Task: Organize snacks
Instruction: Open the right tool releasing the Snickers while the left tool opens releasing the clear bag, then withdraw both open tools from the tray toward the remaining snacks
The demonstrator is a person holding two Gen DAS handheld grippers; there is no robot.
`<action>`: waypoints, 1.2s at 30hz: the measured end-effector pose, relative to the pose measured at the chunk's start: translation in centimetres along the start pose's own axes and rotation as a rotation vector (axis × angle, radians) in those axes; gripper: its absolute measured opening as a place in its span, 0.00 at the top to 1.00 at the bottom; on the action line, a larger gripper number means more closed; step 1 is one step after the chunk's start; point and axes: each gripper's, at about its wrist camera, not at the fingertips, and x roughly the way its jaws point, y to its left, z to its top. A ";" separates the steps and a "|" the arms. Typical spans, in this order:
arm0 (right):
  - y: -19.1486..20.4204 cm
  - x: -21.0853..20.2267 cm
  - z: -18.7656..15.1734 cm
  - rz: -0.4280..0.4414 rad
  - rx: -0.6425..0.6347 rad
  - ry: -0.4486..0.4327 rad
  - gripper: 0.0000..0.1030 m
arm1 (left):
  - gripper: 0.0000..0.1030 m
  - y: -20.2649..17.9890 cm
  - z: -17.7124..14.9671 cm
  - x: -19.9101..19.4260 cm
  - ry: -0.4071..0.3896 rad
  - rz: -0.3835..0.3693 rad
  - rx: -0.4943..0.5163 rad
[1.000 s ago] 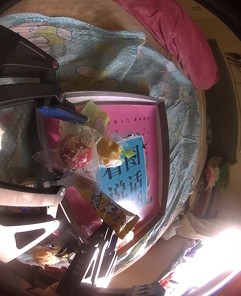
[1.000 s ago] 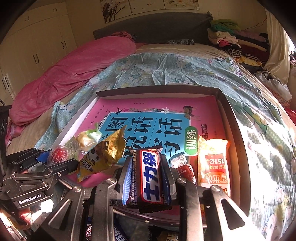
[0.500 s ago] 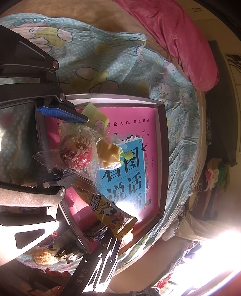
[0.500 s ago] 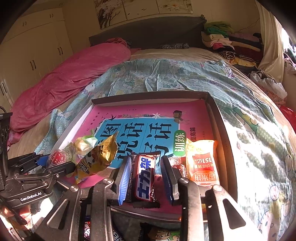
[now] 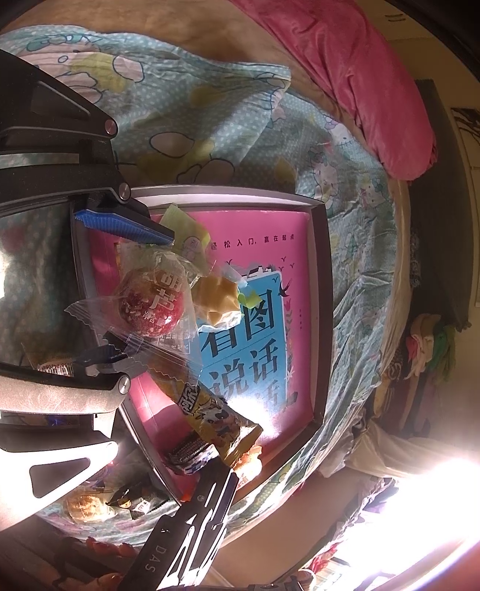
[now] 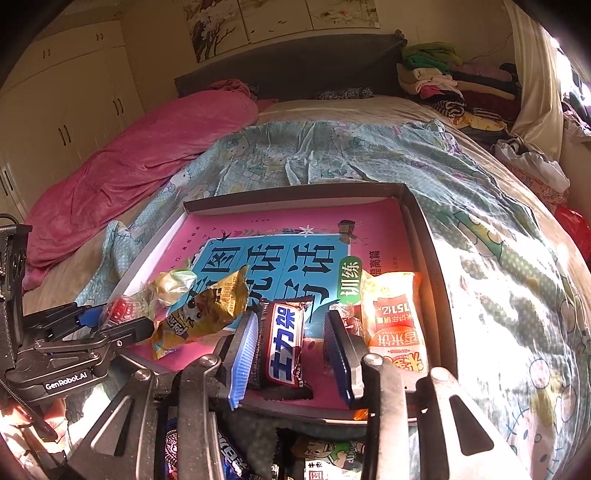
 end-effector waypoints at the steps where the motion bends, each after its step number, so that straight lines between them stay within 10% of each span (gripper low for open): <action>1: 0.0 -0.1 -0.1 0.000 0.002 -0.001 0.62 | 0.50 0.1 0.0 0.0 0.001 -0.005 -0.004; 36: -1.5 -2.2 -0.2 -0.050 0.053 -0.037 0.44 | 0.32 -0.9 0.2 -2.3 -0.073 -0.030 0.050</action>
